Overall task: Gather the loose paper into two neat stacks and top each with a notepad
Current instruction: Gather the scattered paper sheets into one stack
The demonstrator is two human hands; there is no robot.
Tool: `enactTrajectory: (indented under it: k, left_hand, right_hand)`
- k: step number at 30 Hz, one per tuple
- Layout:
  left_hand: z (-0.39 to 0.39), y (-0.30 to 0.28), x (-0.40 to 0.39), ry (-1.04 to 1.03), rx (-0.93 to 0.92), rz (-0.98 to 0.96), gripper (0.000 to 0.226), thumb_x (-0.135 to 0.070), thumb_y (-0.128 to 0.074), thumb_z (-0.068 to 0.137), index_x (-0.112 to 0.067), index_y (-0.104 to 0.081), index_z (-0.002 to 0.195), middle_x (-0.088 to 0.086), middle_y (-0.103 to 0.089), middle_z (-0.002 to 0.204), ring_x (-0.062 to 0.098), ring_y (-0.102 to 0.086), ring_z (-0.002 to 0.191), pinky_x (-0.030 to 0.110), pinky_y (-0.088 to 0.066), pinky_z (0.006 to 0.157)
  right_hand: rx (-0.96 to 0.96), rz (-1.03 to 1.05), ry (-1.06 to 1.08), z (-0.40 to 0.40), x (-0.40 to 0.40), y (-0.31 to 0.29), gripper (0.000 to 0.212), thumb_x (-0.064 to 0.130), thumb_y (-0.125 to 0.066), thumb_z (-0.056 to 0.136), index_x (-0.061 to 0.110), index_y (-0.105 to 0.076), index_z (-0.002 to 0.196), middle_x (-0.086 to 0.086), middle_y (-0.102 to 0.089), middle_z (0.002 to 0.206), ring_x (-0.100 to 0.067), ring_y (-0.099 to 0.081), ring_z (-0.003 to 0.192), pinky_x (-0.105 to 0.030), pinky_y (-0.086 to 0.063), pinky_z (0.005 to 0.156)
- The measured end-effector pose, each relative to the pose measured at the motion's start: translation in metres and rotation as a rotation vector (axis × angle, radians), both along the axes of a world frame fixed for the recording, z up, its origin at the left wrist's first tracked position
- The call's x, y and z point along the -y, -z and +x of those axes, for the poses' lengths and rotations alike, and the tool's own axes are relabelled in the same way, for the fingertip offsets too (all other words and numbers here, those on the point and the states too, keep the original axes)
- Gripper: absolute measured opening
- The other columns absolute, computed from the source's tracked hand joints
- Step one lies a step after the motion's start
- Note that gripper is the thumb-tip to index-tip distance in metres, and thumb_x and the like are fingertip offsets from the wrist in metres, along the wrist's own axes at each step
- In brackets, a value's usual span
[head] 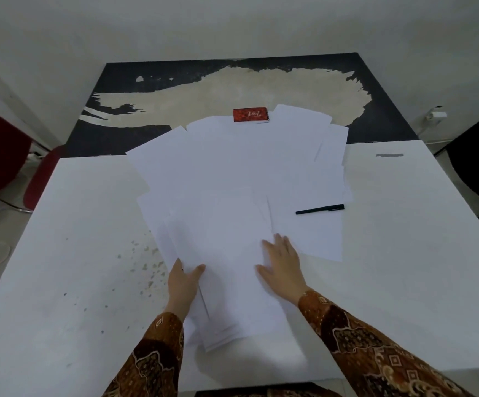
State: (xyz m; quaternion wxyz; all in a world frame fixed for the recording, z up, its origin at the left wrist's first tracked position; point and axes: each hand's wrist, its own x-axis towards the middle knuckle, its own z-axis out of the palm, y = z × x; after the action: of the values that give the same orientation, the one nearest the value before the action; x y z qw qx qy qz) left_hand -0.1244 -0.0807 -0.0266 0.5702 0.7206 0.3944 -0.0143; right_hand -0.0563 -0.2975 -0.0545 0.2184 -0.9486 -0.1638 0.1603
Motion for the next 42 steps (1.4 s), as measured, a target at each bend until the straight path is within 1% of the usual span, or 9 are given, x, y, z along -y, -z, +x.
enactTrajectory:
  k: [7, 10, 13, 18, 23, 27, 34, 37, 42]
  left_hand:
    - [-0.001, 0.031, -0.022, 0.034, 0.026, -0.138, 0.074, -0.035, -0.06, 0.081, -0.018, -0.031, 0.147, 0.003, -0.036, 0.15, 0.027, -0.04, 0.134, 0.05, -0.037, 0.109]
    - [-0.006, 0.006, -0.018, 0.072, 0.128, -0.151, 0.069, -0.044, -0.062, 0.077, -0.031, -0.04, 0.141, 0.001, -0.051, 0.141, 0.027, -0.05, 0.128, 0.05, -0.044, 0.103]
    - [-0.012, -0.047, -0.003, 0.111, 0.273, -0.141, 0.043, -0.015, -0.054, 0.095, -0.027, -0.048, 0.136, -0.003, -0.065, 0.124, 0.019, -0.064, 0.11, 0.041, -0.054, 0.09]
    - [-0.014, -0.079, -0.001, 0.1, 0.469, -0.157, 0.04, -0.004, -0.052, 0.095, -0.02, -0.053, 0.132, -0.001, -0.067, 0.121, 0.018, -0.065, 0.109, 0.036, -0.054, 0.09]
    - [-0.005, -0.089, 0.0, 0.083, 0.524, -0.143, 0.033, -0.003, -0.057, 0.091, -0.017, -0.057, 0.122, 0.001, -0.068, 0.116, 0.024, -0.064, 0.107, 0.031, -0.057, 0.083]
    - [0.001, -0.101, 0.007, 0.033, 0.591, -0.11, 0.043, -0.034, -0.07, 0.071, -0.033, -0.058, 0.113, -0.011, -0.068, 0.109, 0.012, -0.066, 0.1, 0.032, -0.057, 0.081]
    - [0.004, -0.133, 0.018, 0.006, 0.784, 0.064, 0.04, -0.024, -0.066, 0.079, -0.03, -0.055, 0.117, -0.018, -0.067, 0.104, 0.005, -0.066, 0.096, 0.022, -0.058, 0.071]
    - [0.005, -0.147, 0.021, 0.003, 0.836, 0.148, 0.034, -0.022, -0.068, 0.083, -0.036, -0.053, 0.109, -0.026, -0.064, 0.099, 0.002, -0.065, 0.093, 0.022, -0.057, 0.069]
    - [0.003, -0.164, 0.027, -0.02, 0.945, 0.291, 0.034, -0.038, -0.065, 0.078, -0.038, -0.048, 0.107, -0.032, -0.059, 0.099, 0.001, -0.063, 0.094, 0.018, -0.057, 0.069]
  right_hand:
    - [-0.185, 0.443, 0.21, 0.009, -0.002, -0.017, 0.065, 0.028, -0.055, 0.094, 0.018, -0.021, 0.148, -0.002, -0.032, 0.15, -0.017, -0.033, 0.136, -0.037, -0.028, 0.115]
    - [-0.324, 0.599, 0.434, 0.032, -0.001, -0.028, 0.076, 0.03, -0.064, 0.088, 0.02, -0.02, 0.149, -0.006, -0.039, 0.143, -0.02, -0.042, 0.13, -0.036, -0.035, 0.109]
    - [-0.471, 0.731, 0.427, 0.052, 0.002, -0.044, 0.078, 0.037, -0.067, 0.085, 0.025, -0.022, 0.147, -0.004, -0.044, 0.137, -0.02, -0.047, 0.125, -0.035, -0.041, 0.104]
    - [-0.369, 1.037, 0.386, 0.063, 0.008, -0.101, 0.037, 0.012, -0.062, 0.09, 0.016, -0.053, 0.126, -0.001, -0.07, 0.106, -0.019, -0.067, 0.101, -0.033, -0.053, 0.091]
    - [-0.214, 1.087, 0.269, 0.043, 0.009, -0.146, 0.031, 0.002, -0.053, 0.093, 0.025, -0.057, 0.114, 0.011, -0.067, 0.11, -0.004, -0.066, 0.1, -0.018, -0.053, 0.08]
    - [-0.19, 0.999, 0.272, 0.025, 0.013, -0.139, 0.038, -0.002, -0.051, 0.093, 0.02, -0.05, 0.124, 0.007, -0.061, 0.115, 0.009, -0.061, 0.097, -0.009, -0.049, 0.077]
    - [-0.063, 1.052, 0.299, 0.007, 0.01, -0.148, 0.054, -0.009, -0.05, 0.088, 0.036, -0.043, 0.118, 0.01, -0.057, 0.111, 0.006, -0.057, 0.099, -0.012, -0.048, 0.081]
    - [-0.006, 1.127, 0.284, 0.0, 0.007, -0.158, 0.054, -0.006, -0.052, 0.086, 0.027, -0.039, 0.127, 0.01, -0.056, 0.114, 0.008, -0.057, 0.1, -0.011, -0.048, 0.082]
    - [0.089, 1.154, 0.263, -0.005, 0.008, -0.172, 0.055, 0.0, -0.054, 0.082, 0.038, -0.04, 0.119, 0.023, -0.057, 0.105, 0.003, -0.058, 0.102, -0.015, -0.049, 0.084]
